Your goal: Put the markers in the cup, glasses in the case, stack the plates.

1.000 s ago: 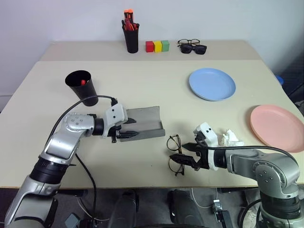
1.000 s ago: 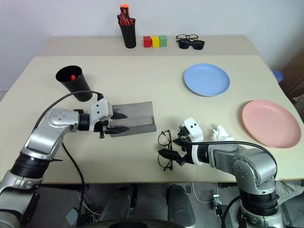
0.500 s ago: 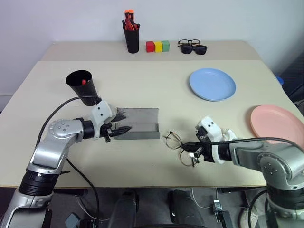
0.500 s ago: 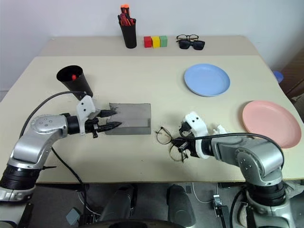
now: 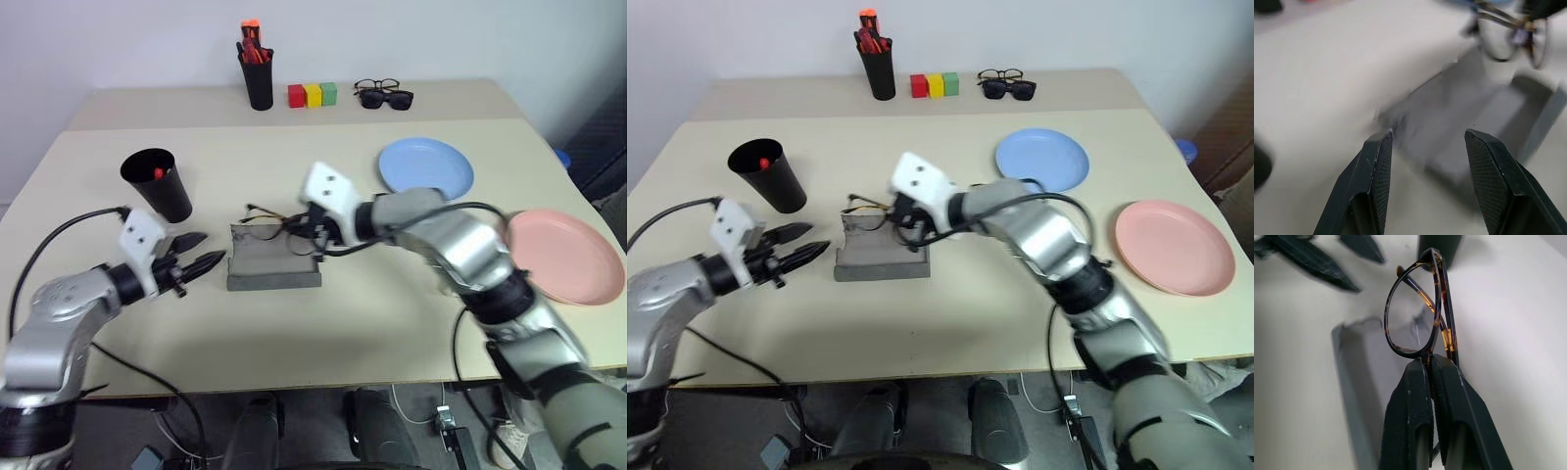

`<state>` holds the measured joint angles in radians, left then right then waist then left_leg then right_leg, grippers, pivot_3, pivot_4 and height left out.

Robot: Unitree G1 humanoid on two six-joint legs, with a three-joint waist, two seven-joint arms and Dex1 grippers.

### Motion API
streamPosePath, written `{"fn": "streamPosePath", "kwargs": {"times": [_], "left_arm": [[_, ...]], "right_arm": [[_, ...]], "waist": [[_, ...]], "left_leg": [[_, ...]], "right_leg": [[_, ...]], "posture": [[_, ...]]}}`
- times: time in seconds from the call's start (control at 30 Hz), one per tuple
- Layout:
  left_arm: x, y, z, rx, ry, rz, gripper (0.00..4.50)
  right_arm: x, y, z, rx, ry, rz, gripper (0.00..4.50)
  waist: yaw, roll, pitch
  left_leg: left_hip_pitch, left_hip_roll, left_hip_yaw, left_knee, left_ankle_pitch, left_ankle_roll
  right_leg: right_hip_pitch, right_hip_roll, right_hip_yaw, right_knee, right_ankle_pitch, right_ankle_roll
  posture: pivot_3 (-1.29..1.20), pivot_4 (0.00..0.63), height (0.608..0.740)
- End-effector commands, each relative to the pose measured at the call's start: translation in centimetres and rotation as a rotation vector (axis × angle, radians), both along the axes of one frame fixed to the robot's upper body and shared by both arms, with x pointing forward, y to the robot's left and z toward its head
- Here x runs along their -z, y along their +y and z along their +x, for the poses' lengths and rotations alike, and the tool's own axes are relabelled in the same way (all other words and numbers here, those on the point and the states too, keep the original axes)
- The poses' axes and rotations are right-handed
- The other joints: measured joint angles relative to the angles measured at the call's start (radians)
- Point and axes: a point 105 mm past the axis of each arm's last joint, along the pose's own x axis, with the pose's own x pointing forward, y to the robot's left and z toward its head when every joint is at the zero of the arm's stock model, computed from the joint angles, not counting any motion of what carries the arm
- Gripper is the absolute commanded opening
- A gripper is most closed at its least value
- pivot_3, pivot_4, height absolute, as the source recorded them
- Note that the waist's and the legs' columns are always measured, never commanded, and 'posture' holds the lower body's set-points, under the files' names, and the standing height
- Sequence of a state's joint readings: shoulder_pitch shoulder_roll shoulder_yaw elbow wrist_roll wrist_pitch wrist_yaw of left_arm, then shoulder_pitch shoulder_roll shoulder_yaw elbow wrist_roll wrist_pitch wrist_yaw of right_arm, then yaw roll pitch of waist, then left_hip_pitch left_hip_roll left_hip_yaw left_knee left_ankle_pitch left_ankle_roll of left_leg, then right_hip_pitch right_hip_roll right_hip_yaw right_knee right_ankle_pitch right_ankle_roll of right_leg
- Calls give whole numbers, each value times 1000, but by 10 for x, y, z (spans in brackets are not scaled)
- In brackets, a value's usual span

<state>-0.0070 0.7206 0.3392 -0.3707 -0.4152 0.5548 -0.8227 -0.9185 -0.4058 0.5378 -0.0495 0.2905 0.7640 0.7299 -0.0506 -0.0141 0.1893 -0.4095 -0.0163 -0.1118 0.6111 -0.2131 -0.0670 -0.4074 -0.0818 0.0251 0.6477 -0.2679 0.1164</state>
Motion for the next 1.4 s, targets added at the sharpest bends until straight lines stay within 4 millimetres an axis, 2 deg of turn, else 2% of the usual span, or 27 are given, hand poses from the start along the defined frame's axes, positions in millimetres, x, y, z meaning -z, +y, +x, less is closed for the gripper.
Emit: {"fn": "streamPosePath", "kwargs": {"times": [0.03,0.17,0.27,0.37,0.4,0.5,0.57,0.6,0.67,0.73,0.83,0.97,1.07,1.2,1.4], "left_arm": [[-11,9,-12,-18,-45,63,2379],[-12,12,-14,-40,-49,63,2379],[-14,10,-10,-40,-66,60,2379],[-18,4,-3,-25,-82,42,2379],[-20,2,1,-19,-86,23,2379],[-30,-8,19,-3,-74,-85,1535],[-35,-14,27,7,-65,-122,495],[-36,-17,36,-3,-57,-131,63],[-37,-29,61,-27,-61,-86,63],[-32,-49,84,-13,-30,-34,63],[-31,-77,119,-26,85,-76,63],[-23,-93,142,-32,268,-106,63],[-9,-102,146,1,380,-62,63],[0,-110,139,93,479,-34,63],[0,-110,122,212,492,9,63]], "right_arm": [[4,3,8,-15,-36,-34,59],[14,2,-4,-69,23,-68,59],[16,1,-5,-64,32,-75,59],[16,1,-4,-47,31,-72,999],[13,1,-3,-39,24,-64,1495],[0,2,1,-10,-12,-23,2931],[-5,0,1,-2,-31,-14,4044],[-8,-3,0,1,-49,-4,4063],[-15,-14,-5,4,-72,21,4063],[-17,-27,-13,-3,-94,35,4063],[-14,-50,-31,-2,-109,38,4063],[-6,-79,-37,91,-108,34,4063],[-2,-108,-39,222,-86,57,4063],[1,-132,-41,333,-72,63,4063],[1,-143,-36,395,-82,66,4063]], "waist": [[12,0,1],[22,0,0],[17,0,1],[11,0,1],[9,0,1],[8,0,1],[8,0,0],[8,0,0],[16,0,0],[27,-1,0],[40,-3,1],[21,-4,2],[7,-4,2],[-1,-3,2],[5,-3,2]], "left_leg": [[0,0,0,0,0,0],[-2,-3,0,1,0,0],[-1,-2,0,1,0,0],[-1,-2,0,1,0,0],[-1,-2,0,1,0,0],[-1,-2,-1,1,0,0],[-1,-2,-1,2,0,0],[-1,-2,-1,2,0,0],[-1,-2,-1,2,0,0],[-1,-2,-2,3,0,0],[-1,-4,-3,4,0,0],[-2,-4,-2,4,0,0],[-1,-3,-3,2,0,0],[-1,-3,-2,2,0,0],[-1,-3,-1,2,0,0]], "right_leg": [[0,0,0,0,0,0],[0,-3,0,-1,0,0],[0,-3,0,-1,0,0],[0,-1,0,0,0,0],[0,-1,0,0,0,0],[0,-1,0,1,0,0],[0,-1,0,1,0,0],[0,-1,0,1,0,0],[0,-1,0,1,0,1],[1,-1,-2,1,0,1],[3,-1,-3,0,0,2],[2,-1,-1,0,0,3],[1,-1,-2,1,-1,3],[1,-1,-1,1,-1,3],[1,-1,0,1,-1,3]], "posture": [[0,150,740],[0,150,740],[0,150,740],[0,150,740],[0,150,740],[0,150,740],[0,150,740],[0,150,740],[0,150,740],[0,150,740],[0,150,740],[0,150,740],[0,150,740],[0,150,740],[0,150,740]]}}
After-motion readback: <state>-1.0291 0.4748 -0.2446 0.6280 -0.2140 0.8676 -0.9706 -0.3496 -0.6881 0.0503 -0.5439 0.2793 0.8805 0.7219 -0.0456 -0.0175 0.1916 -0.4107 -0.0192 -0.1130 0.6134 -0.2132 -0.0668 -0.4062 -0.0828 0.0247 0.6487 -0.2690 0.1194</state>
